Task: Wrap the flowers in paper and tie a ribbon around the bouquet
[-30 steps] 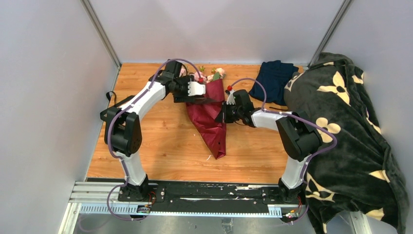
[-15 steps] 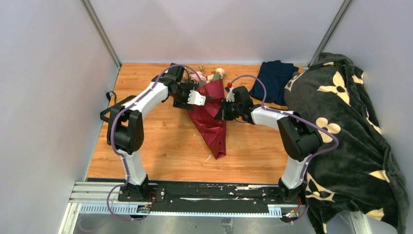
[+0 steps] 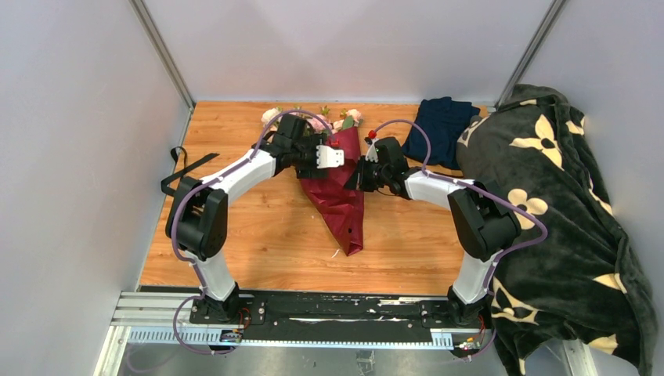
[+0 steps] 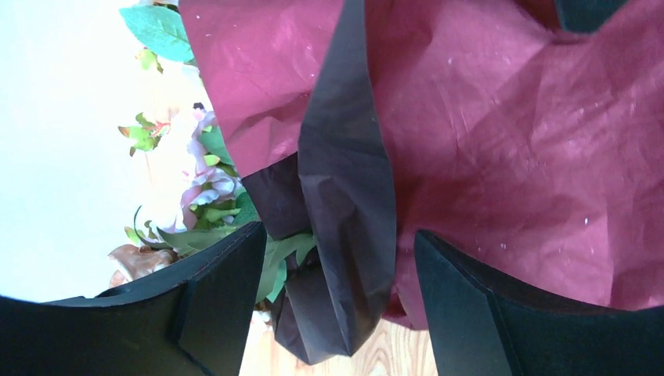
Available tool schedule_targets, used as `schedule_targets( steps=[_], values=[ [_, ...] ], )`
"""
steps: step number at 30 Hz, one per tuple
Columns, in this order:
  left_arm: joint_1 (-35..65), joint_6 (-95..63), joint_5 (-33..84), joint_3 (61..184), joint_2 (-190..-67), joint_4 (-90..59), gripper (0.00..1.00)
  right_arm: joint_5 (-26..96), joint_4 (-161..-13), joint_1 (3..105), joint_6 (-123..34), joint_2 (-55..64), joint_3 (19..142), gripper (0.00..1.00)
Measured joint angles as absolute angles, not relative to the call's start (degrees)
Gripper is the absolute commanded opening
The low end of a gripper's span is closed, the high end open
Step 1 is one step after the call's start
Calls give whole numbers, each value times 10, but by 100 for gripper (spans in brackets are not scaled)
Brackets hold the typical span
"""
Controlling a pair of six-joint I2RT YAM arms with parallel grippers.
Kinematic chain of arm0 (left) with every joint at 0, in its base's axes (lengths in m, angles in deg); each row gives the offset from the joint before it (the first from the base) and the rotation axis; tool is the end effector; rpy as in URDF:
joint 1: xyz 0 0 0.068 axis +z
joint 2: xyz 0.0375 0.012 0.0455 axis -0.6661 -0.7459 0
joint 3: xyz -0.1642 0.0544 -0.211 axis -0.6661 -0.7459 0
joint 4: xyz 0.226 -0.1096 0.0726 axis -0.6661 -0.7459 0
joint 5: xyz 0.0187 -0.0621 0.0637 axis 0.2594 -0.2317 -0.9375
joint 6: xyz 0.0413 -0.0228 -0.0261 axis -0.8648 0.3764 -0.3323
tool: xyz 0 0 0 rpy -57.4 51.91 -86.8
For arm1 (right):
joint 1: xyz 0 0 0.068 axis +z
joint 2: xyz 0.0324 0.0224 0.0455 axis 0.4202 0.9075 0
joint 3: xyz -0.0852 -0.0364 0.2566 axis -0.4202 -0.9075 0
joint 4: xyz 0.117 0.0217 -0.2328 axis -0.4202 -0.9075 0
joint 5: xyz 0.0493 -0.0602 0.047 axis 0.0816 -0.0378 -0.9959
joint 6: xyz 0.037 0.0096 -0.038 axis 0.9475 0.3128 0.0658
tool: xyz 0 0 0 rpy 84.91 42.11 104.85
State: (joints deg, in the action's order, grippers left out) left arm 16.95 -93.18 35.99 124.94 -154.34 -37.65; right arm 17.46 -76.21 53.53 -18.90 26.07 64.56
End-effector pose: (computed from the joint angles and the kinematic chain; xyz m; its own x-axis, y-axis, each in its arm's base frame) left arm 0.3507 -0.1748 0.2387 0.2777 0.8242 -0.4935 0.8467 0.0328 0.5311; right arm 0.3324 0.1994 0.1924 -0.8015 0.1126 -0.5873 -0.3818 0.6595 0.6475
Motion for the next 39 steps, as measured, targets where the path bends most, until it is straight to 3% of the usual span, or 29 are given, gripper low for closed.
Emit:
schedule_targets(
  steps=[10, 19, 30, 39],
  values=[
    [142, -826, 313, 1198, -1538, -249, 76, 171, -751, 535, -173, 260, 646, 0],
    [145, -776, 218, 1243, -1538, -203, 76, 171, -749, 535, -173, 258, 646, 0],
    [195, -779, 225, 1312, -1555, -326, 78, 171, -739, 535, -174, 258, 646, 0],
    [201, -821, 322, 1247, -1510, -425, 79, 165, -739, 535, -174, 258, 646, 0]
  ],
)
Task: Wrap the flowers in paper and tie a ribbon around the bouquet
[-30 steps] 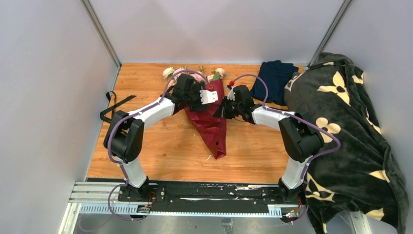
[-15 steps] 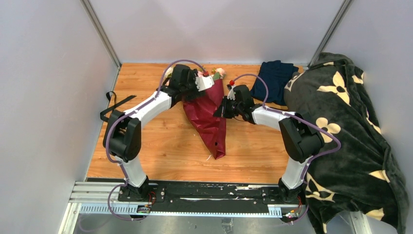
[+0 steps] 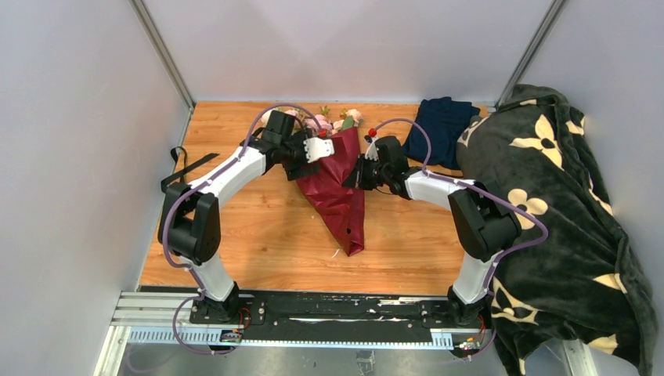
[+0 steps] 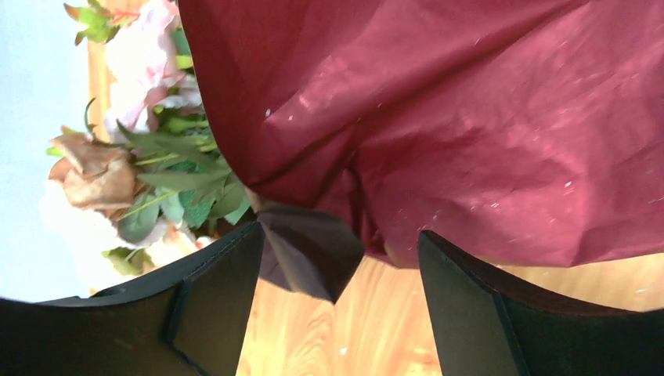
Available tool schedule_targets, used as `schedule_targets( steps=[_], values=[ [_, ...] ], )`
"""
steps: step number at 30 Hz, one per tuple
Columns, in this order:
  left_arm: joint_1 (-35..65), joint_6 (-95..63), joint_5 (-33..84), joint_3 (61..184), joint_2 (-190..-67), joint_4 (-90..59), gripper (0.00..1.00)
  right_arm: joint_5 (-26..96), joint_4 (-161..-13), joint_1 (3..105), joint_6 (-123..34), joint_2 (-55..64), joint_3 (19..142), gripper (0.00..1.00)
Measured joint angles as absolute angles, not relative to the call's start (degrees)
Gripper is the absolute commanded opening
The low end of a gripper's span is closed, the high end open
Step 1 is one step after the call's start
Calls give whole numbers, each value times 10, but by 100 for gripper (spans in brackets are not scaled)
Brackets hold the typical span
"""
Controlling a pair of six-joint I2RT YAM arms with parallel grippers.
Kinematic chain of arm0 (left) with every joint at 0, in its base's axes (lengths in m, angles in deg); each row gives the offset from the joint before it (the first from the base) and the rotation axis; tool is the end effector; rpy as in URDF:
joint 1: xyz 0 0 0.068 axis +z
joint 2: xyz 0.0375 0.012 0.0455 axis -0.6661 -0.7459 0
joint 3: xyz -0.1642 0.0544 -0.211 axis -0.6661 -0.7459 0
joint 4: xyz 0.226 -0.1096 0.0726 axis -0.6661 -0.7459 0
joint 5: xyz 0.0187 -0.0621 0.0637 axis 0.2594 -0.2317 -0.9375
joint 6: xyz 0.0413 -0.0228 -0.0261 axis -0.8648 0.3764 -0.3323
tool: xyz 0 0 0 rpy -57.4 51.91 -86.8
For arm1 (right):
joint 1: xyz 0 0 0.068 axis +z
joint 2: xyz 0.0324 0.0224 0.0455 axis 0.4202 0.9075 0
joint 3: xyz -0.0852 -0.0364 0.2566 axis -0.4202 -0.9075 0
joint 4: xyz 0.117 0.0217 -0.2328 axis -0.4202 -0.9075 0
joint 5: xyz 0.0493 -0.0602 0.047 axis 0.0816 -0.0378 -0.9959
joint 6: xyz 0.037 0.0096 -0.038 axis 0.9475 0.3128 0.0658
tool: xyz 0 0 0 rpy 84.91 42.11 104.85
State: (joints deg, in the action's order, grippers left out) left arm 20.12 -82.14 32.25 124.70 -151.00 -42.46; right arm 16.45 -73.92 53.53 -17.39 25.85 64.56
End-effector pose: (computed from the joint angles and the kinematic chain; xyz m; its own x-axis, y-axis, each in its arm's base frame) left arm 0.3472 -0.1477 0.2520 0.0239 0.8410 -0.5405 0.8658 0.2530 0.4318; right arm 0.3336 0.2007 0.1975 -0.7935 0.1348 -0.5935 -0.3929 0.6313 0.6687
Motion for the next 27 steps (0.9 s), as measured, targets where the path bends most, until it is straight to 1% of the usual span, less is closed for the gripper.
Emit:
schedule_targets(
  steps=[2, 4, 6, 7, 11, 12, 14, 15, 17, 18, 19, 23, 25, 27],
  values=[
    [199, -808, 339, 1253, -1513, -433, 77, 160, -739, 535, -174, 258, 646, 0],
    [198, -783, 353, 1282, -1527, -440, 74, 155, -739, 536, -176, 258, 646, 3],
    [198, -765, 361, 1315, -1545, -442, 68, 149, -739, 536, -179, 258, 646, 6],
    [198, -758, 364, 1332, -1555, -441, 64, 146, -739, 536, -180, 258, 646, 7],
    [198, -746, 377, 1350, -1569, -445, 39, 130, -740, 538, -192, 258, 646, 11],
    [198, -750, 382, 1350, -1572, -451, 36, 124, -741, 538, -198, 258, 646, 12],
    [198, -754, 391, 1351, -1577, -465, 26, 118, -745, 539, -206, 258, 646, 13],
    [198, -758, 397, 1353, -1582, -476, 20, 115, -747, 540, -209, 257, 646, 14],
    [198, -768, 407, 1359, -1591, -495, 2, 110, -754, 541, -216, 255, 646, 18],
    [198, -773, 412, 1362, -1596, -505, 0, 108, -758, 541, -220, 254, 646, 20],
    [198, -776, 415, 1363, -1599, -512, 0, 105, -762, 541, -225, 252, 646, 22],
    [203, -793, 426, 1363, -1598, -537, 0, 96, -778, 541, -242, 223, 639, 24],
    [211, -798, 430, 1360, -1596, -539, 0, 94, -772, 541, -244, 188, 616, 23],
    [225, -804, 432, 1349, -1588, -539, 0, 90, -754, 543, -240, 169, 595, 18]
  ],
)
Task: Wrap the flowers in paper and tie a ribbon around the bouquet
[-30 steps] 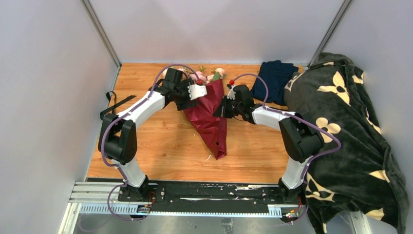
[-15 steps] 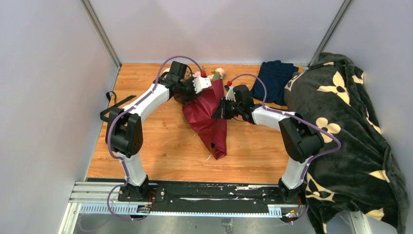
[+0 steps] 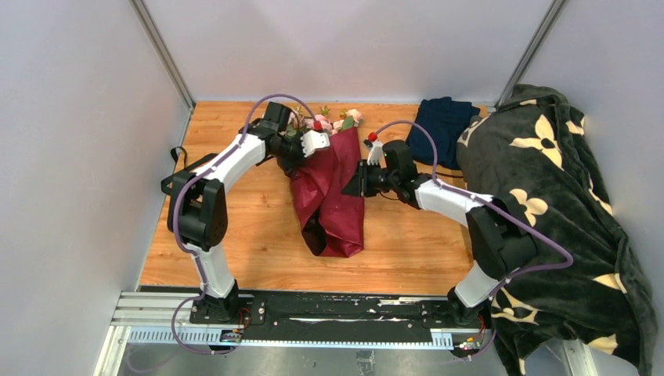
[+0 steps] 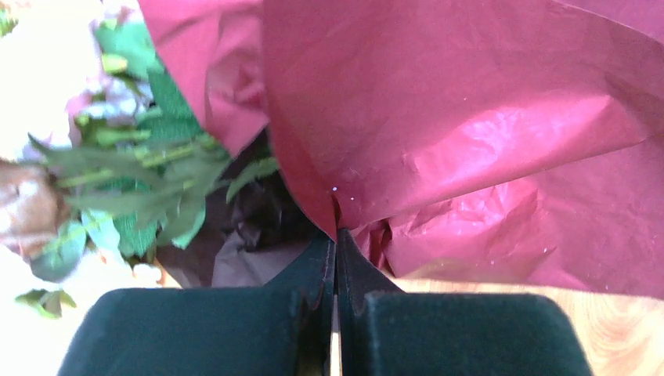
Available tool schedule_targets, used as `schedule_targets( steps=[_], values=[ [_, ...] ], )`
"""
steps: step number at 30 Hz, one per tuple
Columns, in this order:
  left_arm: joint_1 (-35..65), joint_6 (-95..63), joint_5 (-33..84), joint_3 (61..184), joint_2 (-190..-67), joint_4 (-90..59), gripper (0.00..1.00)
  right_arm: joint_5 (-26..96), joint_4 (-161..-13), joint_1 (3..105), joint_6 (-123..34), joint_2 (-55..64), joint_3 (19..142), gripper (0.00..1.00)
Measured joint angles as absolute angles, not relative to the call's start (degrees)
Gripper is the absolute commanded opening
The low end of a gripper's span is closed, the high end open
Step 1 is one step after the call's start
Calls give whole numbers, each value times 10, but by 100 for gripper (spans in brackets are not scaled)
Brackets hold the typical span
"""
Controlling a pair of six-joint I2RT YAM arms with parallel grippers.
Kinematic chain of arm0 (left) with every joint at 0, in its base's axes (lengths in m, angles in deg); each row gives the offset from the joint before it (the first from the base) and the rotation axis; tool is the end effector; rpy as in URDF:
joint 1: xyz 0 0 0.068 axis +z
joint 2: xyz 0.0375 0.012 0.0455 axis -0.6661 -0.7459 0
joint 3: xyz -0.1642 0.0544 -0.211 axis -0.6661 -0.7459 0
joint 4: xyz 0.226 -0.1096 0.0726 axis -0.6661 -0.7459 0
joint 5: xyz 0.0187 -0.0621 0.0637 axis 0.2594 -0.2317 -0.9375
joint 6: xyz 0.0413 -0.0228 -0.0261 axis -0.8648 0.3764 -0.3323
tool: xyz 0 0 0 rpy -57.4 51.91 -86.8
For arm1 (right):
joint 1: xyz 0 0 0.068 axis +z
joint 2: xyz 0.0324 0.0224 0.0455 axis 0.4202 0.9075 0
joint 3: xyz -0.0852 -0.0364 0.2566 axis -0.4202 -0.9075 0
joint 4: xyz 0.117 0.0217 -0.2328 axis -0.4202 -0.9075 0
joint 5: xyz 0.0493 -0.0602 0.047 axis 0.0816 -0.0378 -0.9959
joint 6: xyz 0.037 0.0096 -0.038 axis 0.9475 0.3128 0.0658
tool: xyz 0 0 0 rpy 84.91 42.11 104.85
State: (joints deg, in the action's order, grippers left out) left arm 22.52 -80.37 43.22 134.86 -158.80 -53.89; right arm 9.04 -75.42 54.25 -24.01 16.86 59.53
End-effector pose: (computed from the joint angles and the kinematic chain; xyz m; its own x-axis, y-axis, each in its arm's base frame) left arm 0.3715 -0.1462 0.2466 -0.0615 0.7833 -0.6186 0.9483 0.2392 0.2086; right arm 0.3003 0.1921 0.2238 -0.7430 0.0178 -0.6690 -0.5602 0.5304 0.6363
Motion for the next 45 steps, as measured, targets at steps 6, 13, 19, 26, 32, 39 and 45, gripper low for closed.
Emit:
schedule_targets(
  steps=[6, 13, 19, 26, 32, 39, 45],
  values=[
    [274, -797, 442, 1297, -1552, -524, 4, 92, -704, 580, -217, 251, 574, 6],
    [342, -669, 426, 1222, -1497, -447, 70, 113, -674, 614, -178, 319, 573, 0],
    [436, -452, 380, 1210, -1483, -443, 85, 129, -639, 627, -152, 330, 573, 0],
    [601, -229, 539, 1194, -1525, -484, 100, 136, -619, 638, -142, 339, 576, 0],
    [591, -149, 657, 1146, -1507, -524, 100, 136, -619, 642, -138, 350, 591, 0],
    [519, -155, 662, 1149, -1287, -530, 100, 136, -630, 645, -138, 358, 605, 0],
    [431, -151, 568, 1146, -1261, -524, 100, 137, -646, 646, -144, 358, 615, 0]
  ],
)
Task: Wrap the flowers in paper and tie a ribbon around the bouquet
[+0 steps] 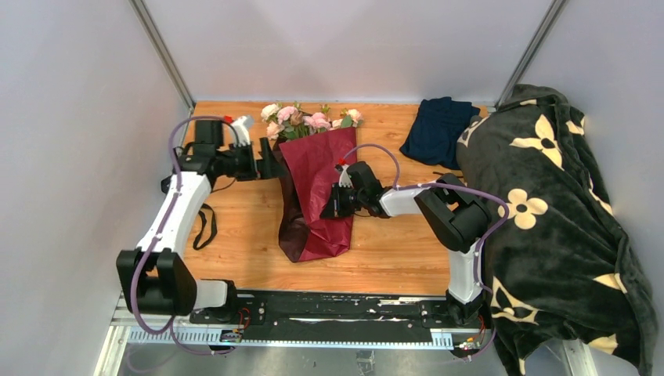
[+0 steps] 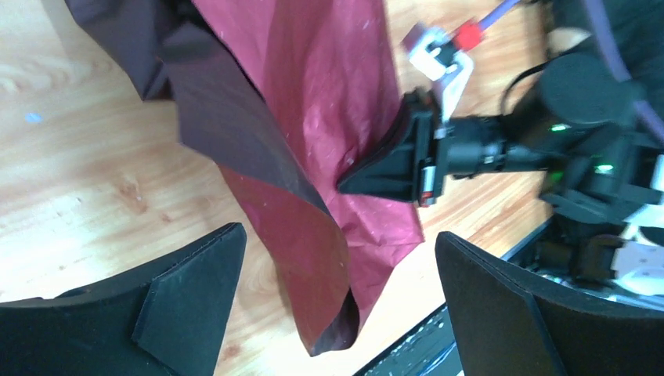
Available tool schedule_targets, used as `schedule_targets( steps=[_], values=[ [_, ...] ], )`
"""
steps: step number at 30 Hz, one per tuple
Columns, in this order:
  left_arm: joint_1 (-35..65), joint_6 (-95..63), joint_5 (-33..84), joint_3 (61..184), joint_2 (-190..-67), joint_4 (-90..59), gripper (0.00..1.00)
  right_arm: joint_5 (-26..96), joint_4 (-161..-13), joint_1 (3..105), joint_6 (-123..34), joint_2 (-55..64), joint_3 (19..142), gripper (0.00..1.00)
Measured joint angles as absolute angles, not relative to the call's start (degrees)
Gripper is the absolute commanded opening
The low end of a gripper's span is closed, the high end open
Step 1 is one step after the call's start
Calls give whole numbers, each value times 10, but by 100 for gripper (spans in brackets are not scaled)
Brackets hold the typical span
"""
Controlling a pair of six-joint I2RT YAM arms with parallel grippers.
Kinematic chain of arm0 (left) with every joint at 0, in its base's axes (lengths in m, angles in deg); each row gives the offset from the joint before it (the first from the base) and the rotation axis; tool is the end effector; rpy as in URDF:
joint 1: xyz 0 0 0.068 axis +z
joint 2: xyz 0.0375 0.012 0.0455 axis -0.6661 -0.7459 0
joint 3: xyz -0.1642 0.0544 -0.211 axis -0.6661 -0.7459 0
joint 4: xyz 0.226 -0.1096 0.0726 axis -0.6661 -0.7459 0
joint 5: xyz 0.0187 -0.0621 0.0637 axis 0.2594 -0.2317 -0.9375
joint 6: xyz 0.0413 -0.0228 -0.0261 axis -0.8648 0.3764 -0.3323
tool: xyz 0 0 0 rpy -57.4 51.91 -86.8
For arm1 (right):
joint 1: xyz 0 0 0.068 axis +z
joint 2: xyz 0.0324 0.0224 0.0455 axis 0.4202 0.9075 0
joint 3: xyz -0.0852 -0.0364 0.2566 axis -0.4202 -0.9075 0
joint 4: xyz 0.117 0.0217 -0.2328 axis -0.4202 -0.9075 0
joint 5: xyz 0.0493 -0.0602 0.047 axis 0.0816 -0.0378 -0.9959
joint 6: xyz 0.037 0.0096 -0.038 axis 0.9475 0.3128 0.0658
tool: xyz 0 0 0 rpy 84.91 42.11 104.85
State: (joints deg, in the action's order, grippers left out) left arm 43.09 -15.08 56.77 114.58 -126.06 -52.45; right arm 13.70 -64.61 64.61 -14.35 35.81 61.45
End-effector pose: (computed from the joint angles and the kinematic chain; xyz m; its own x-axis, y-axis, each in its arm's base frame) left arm 0.2680 -0.0165 0.3191 -0.7668 -0.1794 -0.6163 0.2894 0.7603 -0.5815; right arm 0.2927 0.2663 0.1316 -0.8650 -0.0378 -0.5003 -0.4384 0.5418 0.7171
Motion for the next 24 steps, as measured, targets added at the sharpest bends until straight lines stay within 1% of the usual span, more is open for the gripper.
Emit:
schedule_targets(
  steps=[3, 8, 9, 10, 12, 13, 14, 15, 18, 24],
  values=[
    [385, -139, 509, 1129, -1292, -521, 100, 139, -652, 647, -147, 358, 617, 0],
    [367, -114, 449, 1118, -1315, -498, 100, 141, -655, 649, -150, 358, 619, 0],
    [364, -110, 443, 1118, -1318, -487, 97, 141, -655, 649, -151, 358, 620, 0],
    [360, -108, 437, 1118, -1322, -472, 85, 142, -655, 649, -151, 358, 620, 0],
    [356, -109, 423, 1118, -1336, -451, 45, 142, -656, 649, -151, 358, 620, 0],
    [356, -108, 418, 1118, -1343, -445, 17, 143, -656, 649, -151, 358, 620, 0],
    [357, -112, 411, 1119, -1351, -443, 1, 143, -656, 649, -151, 358, 620, 0],
    [361, -111, 409, 1119, -1358, -443, 0, 143, -656, 649, -151, 358, 620, 0],
    [387, -121, 407, 1119, -1359, -452, 0, 146, -654, 650, -150, 358, 619, 0],
    [517, -181, 399, 1117, -1350, -511, 0, 148, -641, 651, -141, 361, 617, 0]
  ],
)
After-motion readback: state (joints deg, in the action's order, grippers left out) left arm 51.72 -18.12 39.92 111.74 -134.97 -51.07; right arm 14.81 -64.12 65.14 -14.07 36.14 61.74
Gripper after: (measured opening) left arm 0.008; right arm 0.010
